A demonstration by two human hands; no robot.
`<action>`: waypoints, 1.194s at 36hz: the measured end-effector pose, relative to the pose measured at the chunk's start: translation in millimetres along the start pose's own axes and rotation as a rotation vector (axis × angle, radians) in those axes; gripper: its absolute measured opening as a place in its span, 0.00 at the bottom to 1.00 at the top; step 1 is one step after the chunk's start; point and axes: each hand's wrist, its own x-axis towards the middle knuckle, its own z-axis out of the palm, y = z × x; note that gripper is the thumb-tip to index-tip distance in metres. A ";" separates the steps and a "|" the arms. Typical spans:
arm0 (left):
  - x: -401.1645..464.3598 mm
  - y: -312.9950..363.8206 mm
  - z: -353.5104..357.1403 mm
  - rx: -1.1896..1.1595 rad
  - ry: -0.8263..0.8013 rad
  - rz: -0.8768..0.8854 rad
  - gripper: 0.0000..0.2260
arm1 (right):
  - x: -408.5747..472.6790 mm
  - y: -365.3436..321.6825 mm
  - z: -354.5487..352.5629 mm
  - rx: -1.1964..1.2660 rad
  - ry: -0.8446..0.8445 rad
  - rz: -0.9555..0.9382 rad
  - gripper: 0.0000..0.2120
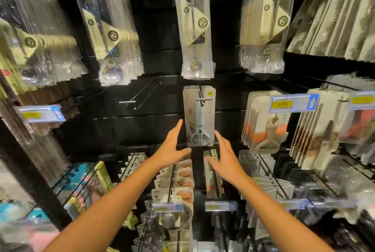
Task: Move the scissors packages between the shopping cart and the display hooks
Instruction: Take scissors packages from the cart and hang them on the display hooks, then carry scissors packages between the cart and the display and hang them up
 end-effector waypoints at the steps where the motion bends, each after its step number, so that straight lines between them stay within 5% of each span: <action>1: -7.1 -7.6 -2.3 0.066 0.001 -0.005 0.43 | -4.1 0.0 -0.1 -0.031 -0.027 -0.022 0.40; 13: -147.0 -78.2 -40.8 0.598 -0.028 0.016 0.33 | -42.6 -30.5 38.4 -0.175 -0.357 -0.331 0.30; 29: -434.4 -133.5 -84.1 0.687 0.008 -0.633 0.35 | -116.7 -157.5 215.1 -0.330 -0.872 -0.843 0.31; 36: -573.8 -135.6 -114.6 0.597 0.097 -0.945 0.42 | -171.1 -237.6 313.8 -0.422 -1.107 -0.938 0.34; 43: -723.4 -151.7 -127.5 0.531 0.211 -1.208 0.36 | -234.4 -306.6 416.9 -0.498 -1.262 -1.024 0.35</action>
